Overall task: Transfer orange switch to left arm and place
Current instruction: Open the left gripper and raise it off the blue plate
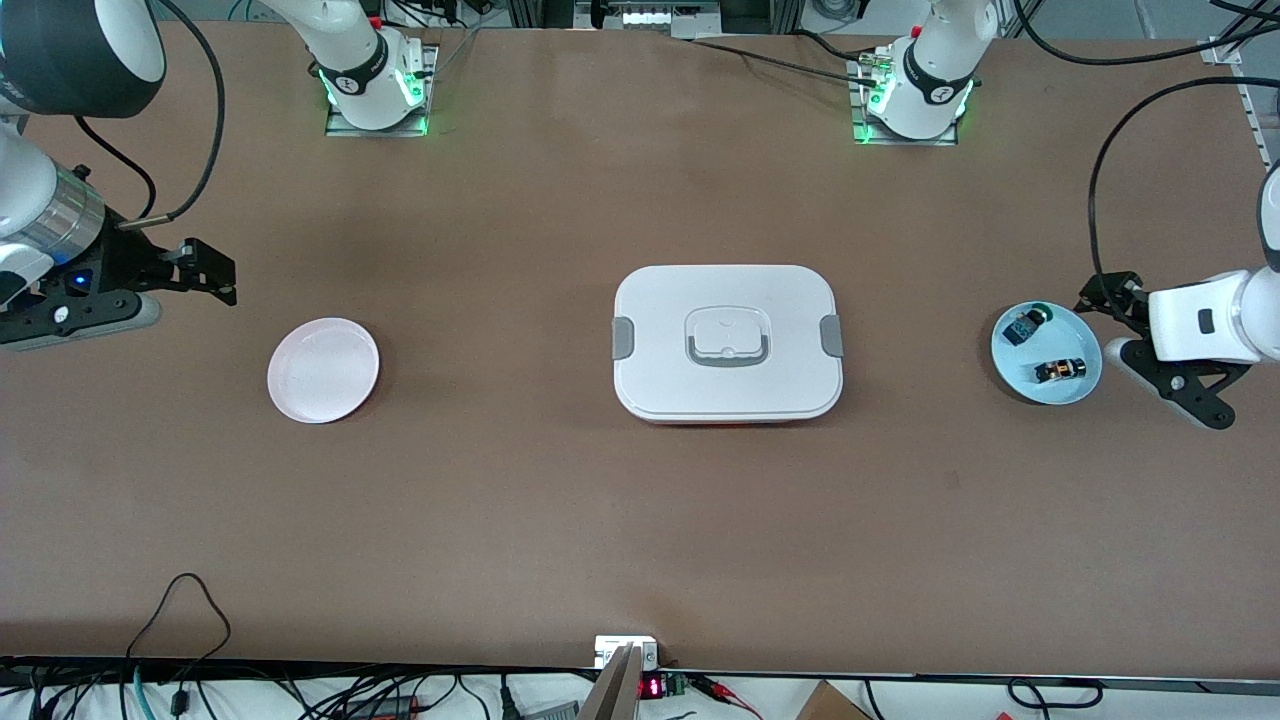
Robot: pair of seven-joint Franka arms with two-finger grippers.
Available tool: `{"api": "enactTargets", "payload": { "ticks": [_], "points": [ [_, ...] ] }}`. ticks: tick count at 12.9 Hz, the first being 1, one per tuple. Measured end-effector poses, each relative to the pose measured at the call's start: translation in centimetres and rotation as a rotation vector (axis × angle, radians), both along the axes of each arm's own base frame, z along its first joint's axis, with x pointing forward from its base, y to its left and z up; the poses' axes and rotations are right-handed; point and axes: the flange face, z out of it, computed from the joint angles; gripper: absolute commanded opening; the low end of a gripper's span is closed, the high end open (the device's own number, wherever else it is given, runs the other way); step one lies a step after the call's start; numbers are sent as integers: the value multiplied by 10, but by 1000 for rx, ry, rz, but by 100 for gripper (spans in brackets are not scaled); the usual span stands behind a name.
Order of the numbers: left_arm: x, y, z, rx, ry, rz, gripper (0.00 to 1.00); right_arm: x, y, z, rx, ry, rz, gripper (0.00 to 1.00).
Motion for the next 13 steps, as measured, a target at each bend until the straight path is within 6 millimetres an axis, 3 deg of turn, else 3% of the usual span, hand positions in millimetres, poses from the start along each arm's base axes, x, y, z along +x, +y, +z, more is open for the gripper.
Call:
{"api": "enactTargets", "payload": {
  "ticks": [3,9,13],
  "points": [
    [-4,-31,20,42,-9,136,100,0,0,0,0,0,0,100],
    [-1,-44,46,89,-68,320,100,0,0,0,0,-1,0,100],
    [4,-42,52,129,-108,507,100,0,-1,0,0,-1,-1,100]
  ]
}}
